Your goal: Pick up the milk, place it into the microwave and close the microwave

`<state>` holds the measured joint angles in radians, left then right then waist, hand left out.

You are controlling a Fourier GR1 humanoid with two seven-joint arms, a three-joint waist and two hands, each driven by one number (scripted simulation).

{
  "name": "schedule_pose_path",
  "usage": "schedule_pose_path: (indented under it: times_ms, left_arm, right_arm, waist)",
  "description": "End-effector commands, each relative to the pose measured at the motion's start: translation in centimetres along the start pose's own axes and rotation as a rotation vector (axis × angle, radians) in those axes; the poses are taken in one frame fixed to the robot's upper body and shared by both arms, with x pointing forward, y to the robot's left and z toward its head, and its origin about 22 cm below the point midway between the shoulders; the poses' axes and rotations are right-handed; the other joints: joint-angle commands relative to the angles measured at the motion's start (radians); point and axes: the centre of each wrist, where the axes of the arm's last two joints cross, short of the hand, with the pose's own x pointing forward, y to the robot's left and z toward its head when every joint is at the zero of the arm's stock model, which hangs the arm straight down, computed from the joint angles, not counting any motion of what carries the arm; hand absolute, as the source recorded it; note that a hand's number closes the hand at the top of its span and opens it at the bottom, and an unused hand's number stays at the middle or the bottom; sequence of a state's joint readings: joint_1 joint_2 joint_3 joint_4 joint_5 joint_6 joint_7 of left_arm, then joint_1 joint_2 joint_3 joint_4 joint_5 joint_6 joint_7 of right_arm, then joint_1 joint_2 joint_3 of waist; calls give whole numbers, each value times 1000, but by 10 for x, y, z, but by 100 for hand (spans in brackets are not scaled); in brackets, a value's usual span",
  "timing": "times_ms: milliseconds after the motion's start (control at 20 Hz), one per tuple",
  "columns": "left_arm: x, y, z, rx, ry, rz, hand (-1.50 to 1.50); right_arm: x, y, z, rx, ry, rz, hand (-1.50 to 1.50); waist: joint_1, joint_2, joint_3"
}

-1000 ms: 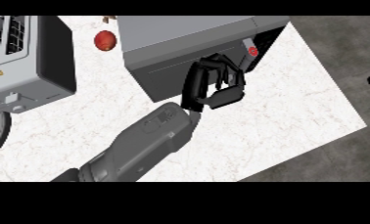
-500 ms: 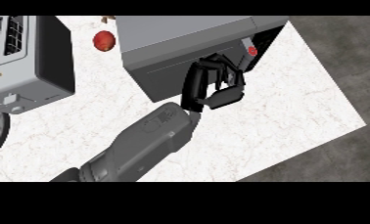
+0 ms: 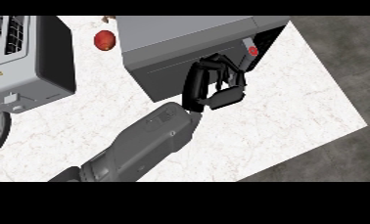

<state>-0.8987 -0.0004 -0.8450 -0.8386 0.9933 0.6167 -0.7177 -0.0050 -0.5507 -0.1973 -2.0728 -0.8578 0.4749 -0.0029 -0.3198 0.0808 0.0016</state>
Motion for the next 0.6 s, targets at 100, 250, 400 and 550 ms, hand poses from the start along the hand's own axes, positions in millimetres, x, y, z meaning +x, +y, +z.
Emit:
schedule_pose_path:
  times_ms: [100,250,400,550]
  left_arm:
    - [2,10,-23,51,27,-20,150]
    - [2,10,-24,59,20,-20,150]
    - [3,10,-26,65,19,-27,150]
    - [-1,11,-21,59,27,-25,150]
  right_arm:
    - [3,-1,-2,32,20,-26,-150]
    - [4,-2,-2,33,4,-36,-150]
    - [5,-6,-3,29,5,-39,-150]
    - [10,-5,-5,55,8,-25,-150]
  waist:
    - [-17,15,-3]
    - [-21,14,-1]
    - [-14,19,0]
    - [-20,18,-2]
